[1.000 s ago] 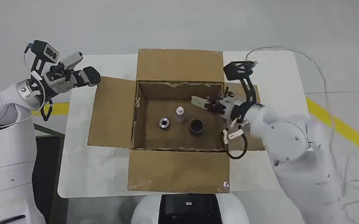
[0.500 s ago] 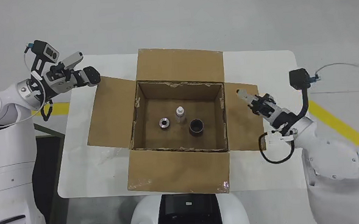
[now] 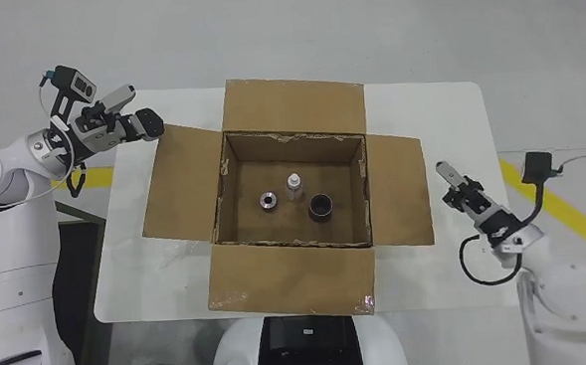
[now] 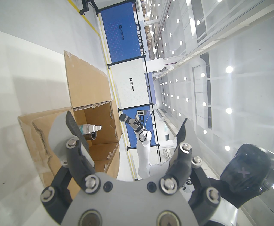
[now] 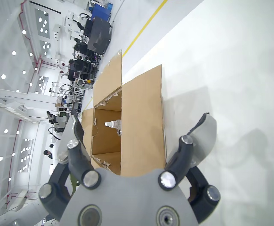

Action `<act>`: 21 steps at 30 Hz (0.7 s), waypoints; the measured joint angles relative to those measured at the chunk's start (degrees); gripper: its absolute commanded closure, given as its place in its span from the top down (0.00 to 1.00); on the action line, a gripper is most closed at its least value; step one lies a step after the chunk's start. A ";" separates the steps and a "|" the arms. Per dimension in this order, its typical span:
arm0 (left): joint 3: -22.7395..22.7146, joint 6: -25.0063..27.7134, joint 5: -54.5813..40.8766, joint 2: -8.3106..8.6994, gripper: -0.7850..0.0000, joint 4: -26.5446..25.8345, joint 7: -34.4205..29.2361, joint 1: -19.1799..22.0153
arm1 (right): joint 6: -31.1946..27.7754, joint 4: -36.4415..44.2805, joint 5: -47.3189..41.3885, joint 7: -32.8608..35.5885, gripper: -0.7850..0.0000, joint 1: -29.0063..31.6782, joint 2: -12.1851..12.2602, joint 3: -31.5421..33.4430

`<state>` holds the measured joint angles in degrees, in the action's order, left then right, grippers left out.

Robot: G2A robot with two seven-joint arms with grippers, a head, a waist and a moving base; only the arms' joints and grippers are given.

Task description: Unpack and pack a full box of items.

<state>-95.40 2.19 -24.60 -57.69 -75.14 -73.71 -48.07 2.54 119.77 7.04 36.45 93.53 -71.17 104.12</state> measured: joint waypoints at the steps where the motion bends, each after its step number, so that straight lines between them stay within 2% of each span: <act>1: 0.00 0.00 0.00 0.00 1.00 0.00 0.00 0.00 | -1.21 -0.39 0.17 0.30 1.00 0.46 0.07 0.49; 5: 0.00 0.00 0.00 0.00 1.00 0.00 0.00 0.00 | -4.37 -1.21 -1.05 2.60 1.00 2.43 0.43 2.70; 13: 0.00 0.00 0.00 0.00 1.00 0.00 0.00 0.00 | -5.43 -2.70 -3.37 4.58 1.00 6.28 0.84 5.77; 21: 0.00 0.00 0.00 0.00 1.00 0.00 0.00 0.00 | -8.51 -3.23 -7.78 3.63 1.00 10.44 0.68 4.44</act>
<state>-95.40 2.19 -24.60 -57.69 -75.14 -73.71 -48.07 -5.97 116.55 -0.74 40.08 103.98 -70.49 108.56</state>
